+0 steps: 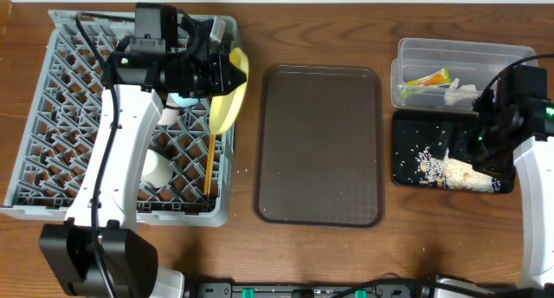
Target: Sort waste into correct bins and load items into the dishwasher
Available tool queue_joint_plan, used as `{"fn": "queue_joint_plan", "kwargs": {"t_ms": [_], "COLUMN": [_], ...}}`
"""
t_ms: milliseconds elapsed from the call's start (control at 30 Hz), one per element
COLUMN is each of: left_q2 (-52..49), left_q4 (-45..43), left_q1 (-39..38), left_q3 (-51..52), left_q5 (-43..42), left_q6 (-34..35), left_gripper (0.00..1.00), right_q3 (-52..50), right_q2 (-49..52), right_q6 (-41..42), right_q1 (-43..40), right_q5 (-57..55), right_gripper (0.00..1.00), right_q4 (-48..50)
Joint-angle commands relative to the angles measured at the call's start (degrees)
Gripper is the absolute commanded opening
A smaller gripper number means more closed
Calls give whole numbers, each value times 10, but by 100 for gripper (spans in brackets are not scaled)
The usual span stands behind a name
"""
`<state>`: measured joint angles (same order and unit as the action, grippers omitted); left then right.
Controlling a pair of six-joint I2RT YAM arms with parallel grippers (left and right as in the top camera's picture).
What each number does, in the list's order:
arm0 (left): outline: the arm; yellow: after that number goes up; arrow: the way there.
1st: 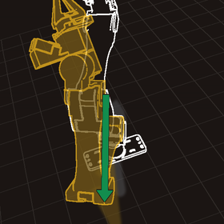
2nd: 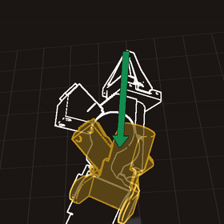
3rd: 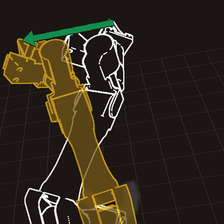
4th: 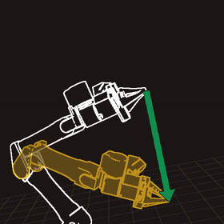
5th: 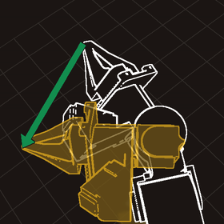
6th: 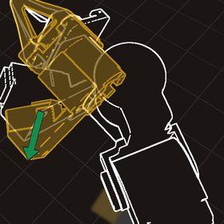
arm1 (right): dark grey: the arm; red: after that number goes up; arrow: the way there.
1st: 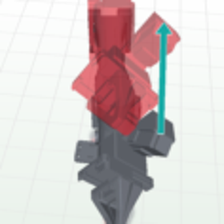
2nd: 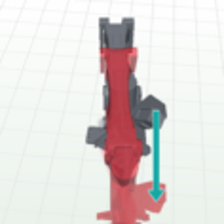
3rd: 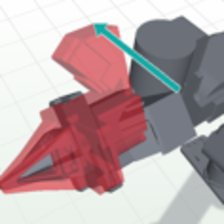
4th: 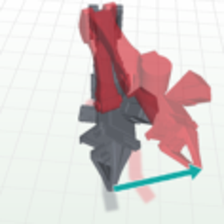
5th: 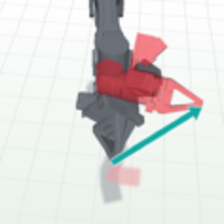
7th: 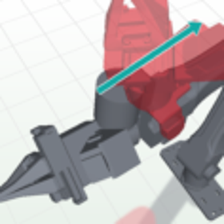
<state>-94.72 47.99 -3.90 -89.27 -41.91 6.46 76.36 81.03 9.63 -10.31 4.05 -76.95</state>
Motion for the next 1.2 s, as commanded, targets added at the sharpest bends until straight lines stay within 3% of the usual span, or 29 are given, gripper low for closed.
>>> {"fn": "queue_joint_plan", "kwargs": {"t_ms": [0, 200, 300, 467, 733, 1033, 1167], "left_q2": [4, 4, 4, 8, 70, 122, 105], "left_q4": [-3, -2, -2, -5, -2, 79, 135], "left_q1": [15, 28, 29, 30, 26, -6, -39], "left_q3": [9, 9, 9, 9, 9, 9, 9], "left_q5": [0, 68, 141, 173, 174, 175, 238], "left_q6": [5, 5, 5, -2, -2, -2, -2], "left_gripper": [8, 8, 41, 59, 70, 71, 71], "right_q3": [12, 12, 12, 12, 12, 12, 12], "right_q2": [-5, -5, -5, -5, -5, -5, 0], "right_q6": [0, 0, 0, 0, 0, -9, -43], "right_q1": [-14, -14, -14, -14, -14, 20, 69], "right_q5": [1, 1, 1, 1, 26, 83, 79], "right_gripper": [99, 99, 99, 99, 99, 99, 99], "right_q4": [-3, -3, -3, -2, 28, 156, 222]}}
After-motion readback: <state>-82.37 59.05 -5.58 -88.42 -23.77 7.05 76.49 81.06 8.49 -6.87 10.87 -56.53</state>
